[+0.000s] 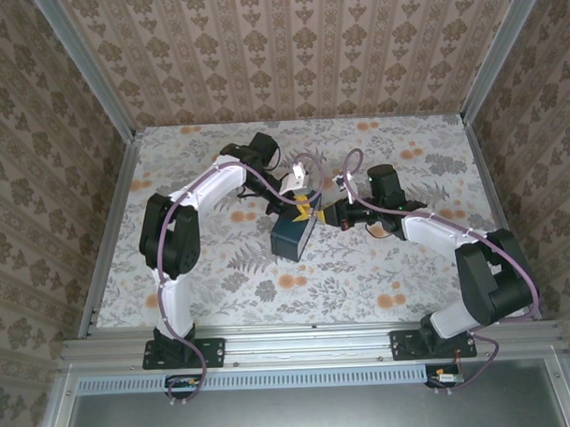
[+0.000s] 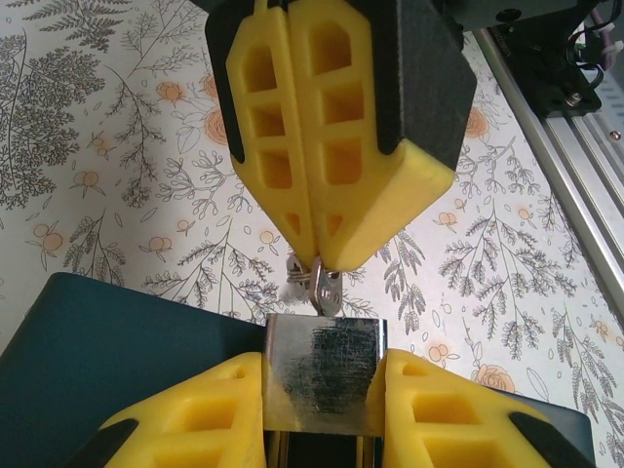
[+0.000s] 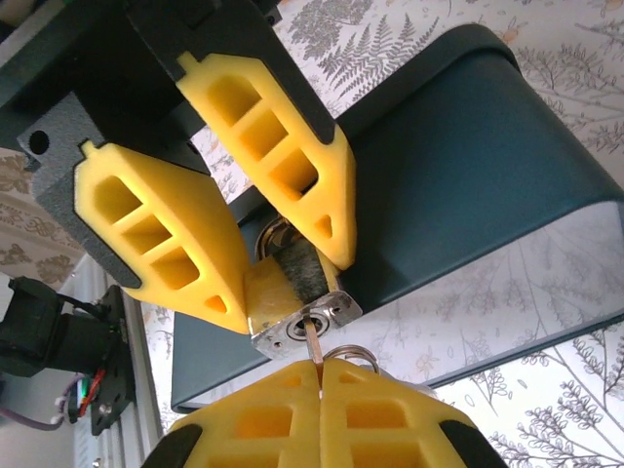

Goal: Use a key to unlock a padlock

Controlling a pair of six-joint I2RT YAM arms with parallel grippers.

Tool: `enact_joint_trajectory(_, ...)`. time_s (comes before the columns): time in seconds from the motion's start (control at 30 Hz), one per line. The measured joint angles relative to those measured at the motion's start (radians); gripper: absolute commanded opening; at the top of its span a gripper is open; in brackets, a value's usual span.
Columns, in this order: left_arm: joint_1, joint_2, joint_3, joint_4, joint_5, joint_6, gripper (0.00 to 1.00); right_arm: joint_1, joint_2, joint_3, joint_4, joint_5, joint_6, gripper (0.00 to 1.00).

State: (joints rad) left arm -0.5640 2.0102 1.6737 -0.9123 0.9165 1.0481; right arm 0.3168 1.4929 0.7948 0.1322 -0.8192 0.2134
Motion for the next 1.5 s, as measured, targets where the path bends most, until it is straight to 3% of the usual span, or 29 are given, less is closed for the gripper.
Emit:
enact_joint_trajectory(0.1,0.000,0.000,0.000,0.000,0.000,0.000,0.25,-0.002,0.006,0.000,0.001,-0.008,0.004,0.10)
enact_joint_trajectory(0.23,-0.005,0.000,0.000,0.004,-0.002,-0.002,0.39,-0.002,0.008,0.002,-0.003,-0.008,-0.001,0.19)
enact_joint_trajectory(0.43,-0.003,0.000,0.000,0.021,0.001,-0.014,0.48,-0.017,-0.006,0.001,-0.023,-0.004,-0.016,0.22)
enact_joint_trajectory(0.93,0.069,-0.071,-0.019,0.087,0.079,-0.063,0.48,-0.037,-0.063,0.001,-0.086,0.015,-0.094,0.32)
enact_joint_trajectory(1.1,0.060,-0.103,-0.084,0.128,0.053,-0.080,0.50,-0.018,-0.161,-0.053,-0.070,0.138,-0.208,0.31)
enact_joint_trajectory(1.23,0.029,-0.123,-0.140,0.156,0.018,-0.080,0.55,0.028,-0.254,-0.209,0.089,0.292,-0.367,0.33)
enact_joint_trajectory(1.33,0.013,-0.123,-0.143,0.159,0.009,-0.079,0.55,0.077,-0.249,-0.303,0.216,0.385,-0.476,0.33)
enact_joint_trajectory(1.5,0.009,-0.122,-0.140,0.158,-0.004,-0.073,0.56,0.177,-0.198,-0.319,0.353,0.547,-0.634,0.33)
